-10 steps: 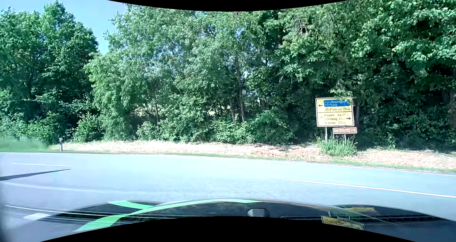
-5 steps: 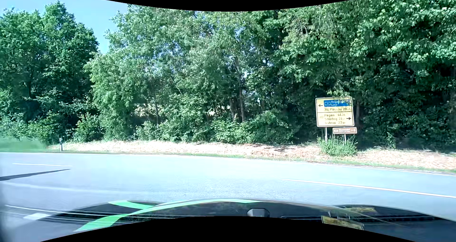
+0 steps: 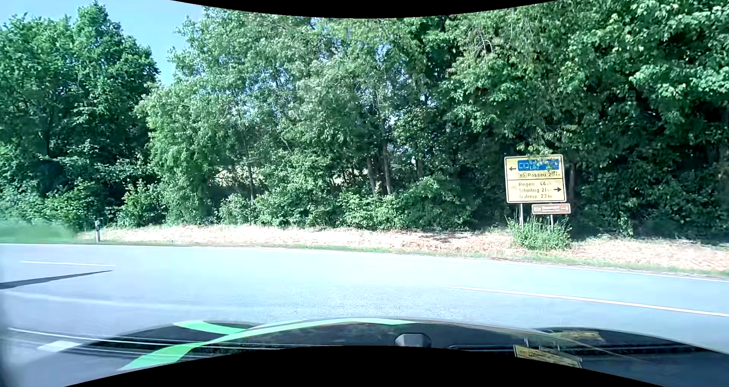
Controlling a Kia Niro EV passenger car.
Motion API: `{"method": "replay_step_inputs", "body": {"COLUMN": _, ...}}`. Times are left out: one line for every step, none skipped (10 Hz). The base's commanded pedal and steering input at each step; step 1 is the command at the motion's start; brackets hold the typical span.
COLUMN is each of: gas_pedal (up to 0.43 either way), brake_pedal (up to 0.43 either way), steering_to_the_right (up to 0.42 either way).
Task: Follow the waypoints while adhering to traffic rules and regulations
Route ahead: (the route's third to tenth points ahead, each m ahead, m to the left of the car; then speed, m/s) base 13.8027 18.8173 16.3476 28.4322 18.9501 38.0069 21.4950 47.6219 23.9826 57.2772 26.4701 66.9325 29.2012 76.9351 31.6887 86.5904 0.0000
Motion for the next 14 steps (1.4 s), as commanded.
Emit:
{"method": "replay_step_inputs", "body": {"gas_pedal": 0.0, "brake_pedal": 0.299, "steering_to_the_right": -0.137}}
{"method": "replay_step_inputs", "body": {"gas_pedal": 0.0, "brake_pedal": 0.293, "steering_to_the_right": -0.137}}
{"method": "replay_step_inputs", "body": {"gas_pedal": 0.0, "brake_pedal": 0.293, "steering_to_the_right": -0.137}}
{"method": "replay_step_inputs", "body": {"gas_pedal": 0.0, "brake_pedal": 0.293, "steering_to_the_right": -0.137}}
{"method": "replay_step_inputs", "body": {"gas_pedal": 0.0, "brake_pedal": 0.293, "steering_to_the_right": -0.137}}
{"method": "replay_step_inputs", "body": {"gas_pedal": 0.0, "brake_pedal": 0.293, "steering_to_the_right": -0.137}}
{"method": "replay_step_inputs", "body": {"gas_pedal": 0.0, "brake_pedal": 0.274, "steering_to_the_right": -0.137}}
{"method": "replay_step_inputs", "body": {"gas_pedal": 0.0, "brake_pedal": 0.165, "steering_to_the_right": -0.137}}
{"method": "replay_step_inputs", "body": {"gas_pedal": 0.0, "brake_pedal": 0.0, "steering_to_the_right": -0.137}}
{"method": "replay_step_inputs", "body": {"gas_pedal": 0.0, "brake_pedal": 0.0, "steering_to_the_right": -0.137}}
{"method": "replay_step_inputs", "body": {"gas_pedal": 0.0, "brake_pedal": 0.0, "steering_to_the_right": -0.138}}
{"method": "replay_step_inputs", "body": {"gas_pedal": 0.0, "brake_pedal": 0.0, "steering_to_the_right": -0.139}}
{"method": "replay_step_inputs", "body": {"gas_pedal": 0.0, "brake_pedal": 0.0, "steering_to_the_right": -0.143}}
{"method": "replay_step_inputs", "body": {"gas_pedal": 0.13, "brake_pedal": 0.0, "steering_to_the_right": -0.147}}
